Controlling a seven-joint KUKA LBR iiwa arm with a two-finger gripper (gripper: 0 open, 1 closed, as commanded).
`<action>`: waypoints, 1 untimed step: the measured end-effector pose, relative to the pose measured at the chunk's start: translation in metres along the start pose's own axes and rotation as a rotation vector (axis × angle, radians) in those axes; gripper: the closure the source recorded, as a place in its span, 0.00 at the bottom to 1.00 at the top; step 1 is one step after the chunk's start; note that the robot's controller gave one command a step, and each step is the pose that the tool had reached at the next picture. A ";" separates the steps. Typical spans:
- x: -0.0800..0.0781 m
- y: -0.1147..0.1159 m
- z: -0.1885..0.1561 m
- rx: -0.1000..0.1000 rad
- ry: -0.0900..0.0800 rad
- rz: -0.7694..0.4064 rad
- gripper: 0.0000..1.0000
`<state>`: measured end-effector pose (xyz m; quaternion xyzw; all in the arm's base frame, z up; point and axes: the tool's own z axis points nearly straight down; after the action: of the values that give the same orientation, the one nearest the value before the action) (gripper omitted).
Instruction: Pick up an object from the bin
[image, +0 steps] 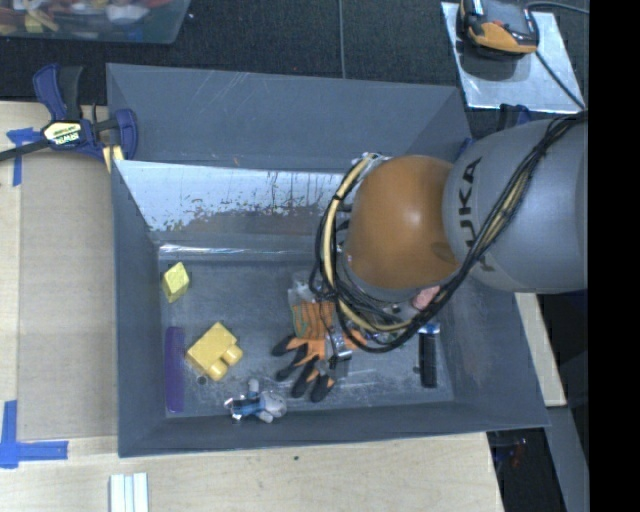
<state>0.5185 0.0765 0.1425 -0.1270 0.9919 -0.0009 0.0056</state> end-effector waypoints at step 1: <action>-0.002 -0.031 0.075 0.002 0.001 0.074 0.00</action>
Offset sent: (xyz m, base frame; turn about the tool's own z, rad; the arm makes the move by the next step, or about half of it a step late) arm 0.0212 -0.0803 -0.0725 -0.1756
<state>0.5295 0.0470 0.0678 -0.0900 0.9959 -0.0015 0.0052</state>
